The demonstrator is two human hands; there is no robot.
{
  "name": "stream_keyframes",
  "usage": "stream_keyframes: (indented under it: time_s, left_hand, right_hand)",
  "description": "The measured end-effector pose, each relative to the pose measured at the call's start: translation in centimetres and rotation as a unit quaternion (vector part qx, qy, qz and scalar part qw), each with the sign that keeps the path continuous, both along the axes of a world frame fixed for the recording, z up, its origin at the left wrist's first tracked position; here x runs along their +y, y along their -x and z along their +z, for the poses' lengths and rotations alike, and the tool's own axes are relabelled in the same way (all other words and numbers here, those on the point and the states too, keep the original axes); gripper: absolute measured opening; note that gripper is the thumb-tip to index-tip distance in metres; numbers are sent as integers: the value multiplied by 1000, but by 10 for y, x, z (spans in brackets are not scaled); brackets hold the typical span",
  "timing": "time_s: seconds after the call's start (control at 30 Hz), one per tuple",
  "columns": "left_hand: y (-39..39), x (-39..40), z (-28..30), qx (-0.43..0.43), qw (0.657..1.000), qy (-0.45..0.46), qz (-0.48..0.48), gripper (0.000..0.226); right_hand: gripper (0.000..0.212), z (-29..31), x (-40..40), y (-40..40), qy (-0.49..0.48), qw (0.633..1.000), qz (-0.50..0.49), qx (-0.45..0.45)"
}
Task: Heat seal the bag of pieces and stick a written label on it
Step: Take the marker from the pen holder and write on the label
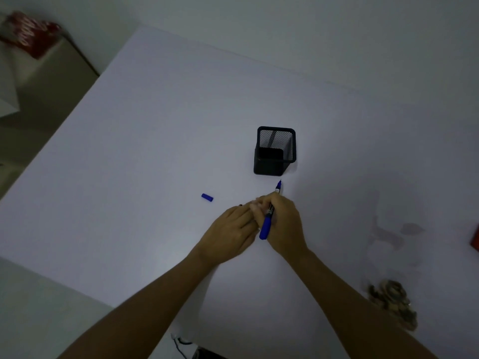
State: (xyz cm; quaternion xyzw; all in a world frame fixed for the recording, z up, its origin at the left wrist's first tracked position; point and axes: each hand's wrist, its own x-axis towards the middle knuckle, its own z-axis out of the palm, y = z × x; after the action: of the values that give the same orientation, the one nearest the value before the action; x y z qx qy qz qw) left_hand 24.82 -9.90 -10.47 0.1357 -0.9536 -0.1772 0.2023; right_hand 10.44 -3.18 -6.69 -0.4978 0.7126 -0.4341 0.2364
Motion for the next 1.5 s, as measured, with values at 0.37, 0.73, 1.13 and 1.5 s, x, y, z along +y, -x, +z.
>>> stream_keyframes:
  time_s: [0.37,0.73,1.13,1.5]
  left_hand:
    - [4,12,-7,-7,996,-76,52,26]
    - [2,13,-12,-4,989,-82,123,33]
    - [3,13,-7,-16,987,-79,136,34]
    - [1,15,-13,-4,988,-55,147,34]
  right_hand:
    - [13,-5,-13,-21,13,988,-132,-77]
    - [31,-24,-22,-20,52,981,-170,-79]
    - [34,-27,-24,-20,12,976,-200,-81]
    - [33,-30,-25,-21,4,974,-202,-107]
